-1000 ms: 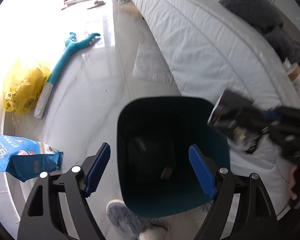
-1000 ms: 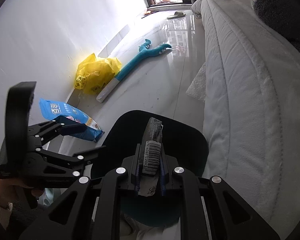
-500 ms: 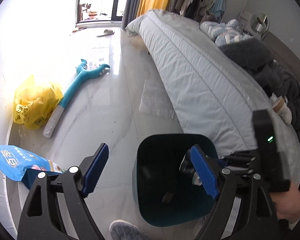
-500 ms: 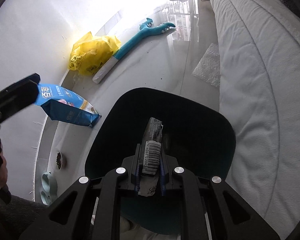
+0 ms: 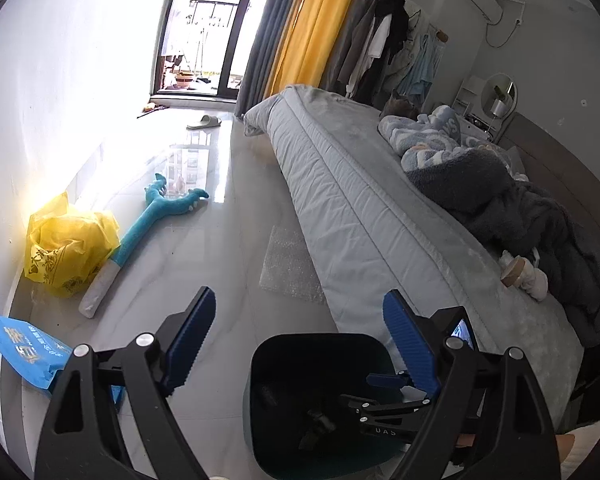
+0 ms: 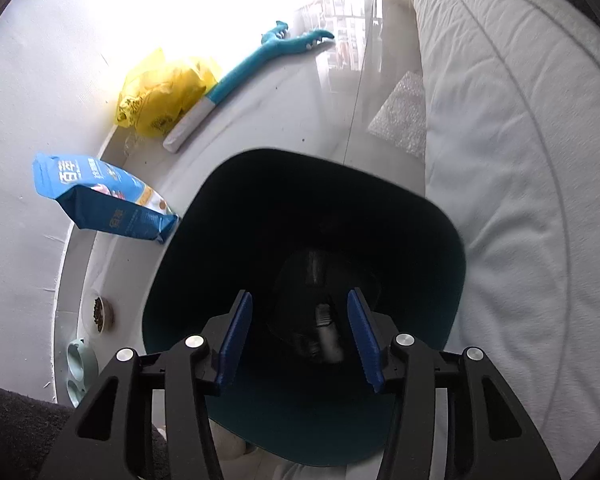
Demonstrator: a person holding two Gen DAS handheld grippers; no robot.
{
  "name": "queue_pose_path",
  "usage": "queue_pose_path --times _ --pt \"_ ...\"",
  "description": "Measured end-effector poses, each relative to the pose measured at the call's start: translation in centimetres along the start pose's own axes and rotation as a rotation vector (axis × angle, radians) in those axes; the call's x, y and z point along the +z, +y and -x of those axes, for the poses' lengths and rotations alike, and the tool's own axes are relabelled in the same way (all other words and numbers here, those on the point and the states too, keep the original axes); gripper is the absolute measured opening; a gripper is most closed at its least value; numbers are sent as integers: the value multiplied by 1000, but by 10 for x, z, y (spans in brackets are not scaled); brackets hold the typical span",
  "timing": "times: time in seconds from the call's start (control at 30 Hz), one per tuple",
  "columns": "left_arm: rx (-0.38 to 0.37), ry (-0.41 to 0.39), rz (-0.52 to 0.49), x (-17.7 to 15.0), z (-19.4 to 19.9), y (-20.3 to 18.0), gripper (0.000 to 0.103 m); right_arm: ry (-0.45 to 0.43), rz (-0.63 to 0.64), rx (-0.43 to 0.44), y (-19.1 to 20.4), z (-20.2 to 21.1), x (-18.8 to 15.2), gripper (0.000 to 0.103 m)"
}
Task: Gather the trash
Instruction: 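Move both tools back toward the remaining trash on the bed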
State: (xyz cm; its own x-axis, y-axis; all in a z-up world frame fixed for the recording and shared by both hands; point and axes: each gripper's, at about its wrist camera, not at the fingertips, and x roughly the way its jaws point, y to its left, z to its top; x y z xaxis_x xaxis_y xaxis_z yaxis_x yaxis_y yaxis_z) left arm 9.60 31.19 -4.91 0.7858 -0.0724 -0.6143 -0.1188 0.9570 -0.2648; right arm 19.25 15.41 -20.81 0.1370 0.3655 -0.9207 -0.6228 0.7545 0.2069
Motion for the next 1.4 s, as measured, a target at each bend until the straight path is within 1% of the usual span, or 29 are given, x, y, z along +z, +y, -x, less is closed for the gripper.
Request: queue_pose_path --times 0.1,0.3,0.37,0.4,0.5,0.63,0.8,0.97,1.17,1.4 --pt "3 -26 -20 3 4 -6 88 -41 4 18 0 15 3 57" --pt "-15 -80 -21 10 9 -24 88 -119 19 45 -2 44 5 60" --pt "-25 -96 -22 13 11 -30 89 -154 22 52 -7 57 5 61" --pt "-27 -103 -25 14 11 -34 91 -171 21 58 -9 63 5 63" --pt "-23 -119 -46 17 10 -49 92 -236 18 75 -17 85 4 68" --pt "-20 -137 -79 18 8 -71 93 -310 11 74 -30 110 1 70" --pt "-43 -150 -93 22 2 -95 94 -395 3 53 -51 140 -3 72" --pt "-82 -162 -107 26 -6 -125 94 -462 8 2 -75 166 -11 74" --pt "-109 -153 -136 25 -19 -155 95 -511 -2 -44 -105 188 -21 75" --pt "-142 -138 -152 24 -38 -180 95 -544 -48 -74 -141 204 -32 78"
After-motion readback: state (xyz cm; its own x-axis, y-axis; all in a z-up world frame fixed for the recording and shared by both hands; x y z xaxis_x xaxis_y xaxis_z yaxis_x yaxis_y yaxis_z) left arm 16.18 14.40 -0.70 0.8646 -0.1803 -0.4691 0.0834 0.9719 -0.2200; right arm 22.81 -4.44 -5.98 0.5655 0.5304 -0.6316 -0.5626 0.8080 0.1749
